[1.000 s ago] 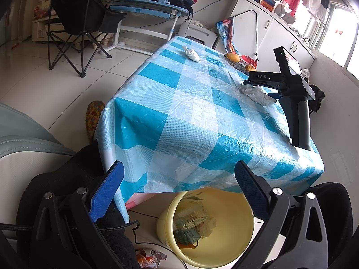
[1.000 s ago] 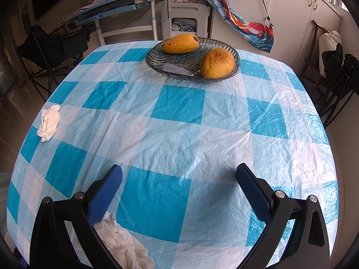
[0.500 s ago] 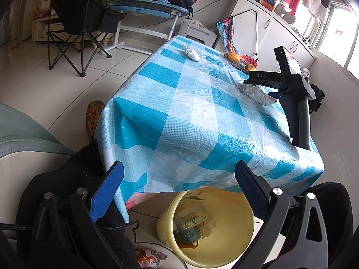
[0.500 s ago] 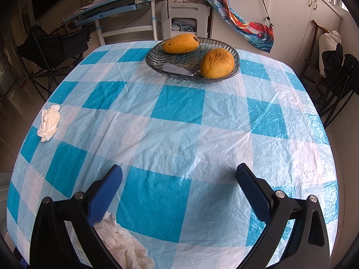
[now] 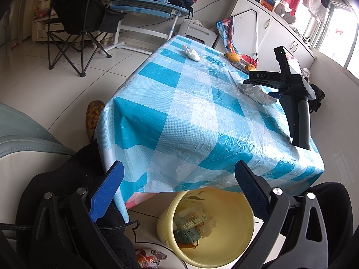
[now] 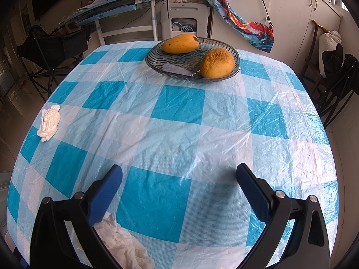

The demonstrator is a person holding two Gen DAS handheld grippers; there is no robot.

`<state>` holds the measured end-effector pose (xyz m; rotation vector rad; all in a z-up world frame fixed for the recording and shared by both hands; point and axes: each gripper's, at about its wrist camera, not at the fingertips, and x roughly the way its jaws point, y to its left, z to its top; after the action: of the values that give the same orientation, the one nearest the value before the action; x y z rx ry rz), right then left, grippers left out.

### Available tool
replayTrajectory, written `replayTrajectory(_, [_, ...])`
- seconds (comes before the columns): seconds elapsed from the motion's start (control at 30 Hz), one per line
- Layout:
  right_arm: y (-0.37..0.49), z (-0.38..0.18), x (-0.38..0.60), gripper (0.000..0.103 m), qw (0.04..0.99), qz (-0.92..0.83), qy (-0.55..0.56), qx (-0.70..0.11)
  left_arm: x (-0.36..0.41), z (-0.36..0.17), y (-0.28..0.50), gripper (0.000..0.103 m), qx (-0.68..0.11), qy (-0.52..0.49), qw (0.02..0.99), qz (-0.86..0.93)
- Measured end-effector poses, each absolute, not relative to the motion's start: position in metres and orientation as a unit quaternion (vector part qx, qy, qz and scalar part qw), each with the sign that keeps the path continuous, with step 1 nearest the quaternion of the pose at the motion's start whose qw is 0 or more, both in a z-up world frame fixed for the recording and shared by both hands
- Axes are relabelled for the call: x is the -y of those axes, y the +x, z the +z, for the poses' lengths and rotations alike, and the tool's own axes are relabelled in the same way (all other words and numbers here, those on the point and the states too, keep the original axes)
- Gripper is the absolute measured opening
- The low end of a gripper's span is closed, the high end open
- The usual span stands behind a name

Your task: Collect trash

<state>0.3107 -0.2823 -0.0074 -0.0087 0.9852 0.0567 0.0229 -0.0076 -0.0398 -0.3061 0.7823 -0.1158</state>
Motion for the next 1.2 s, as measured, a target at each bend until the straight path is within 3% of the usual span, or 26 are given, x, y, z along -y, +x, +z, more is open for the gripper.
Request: replayTrajectory(1.2, [0.3104, -0.0074, 0.2822, 0.097, 0.881, 0.027, -0.004, -0.473, 0.0091, -0.0443, 0.0219, 0.095, -0.383, -0.149, 0.91, -0.057])
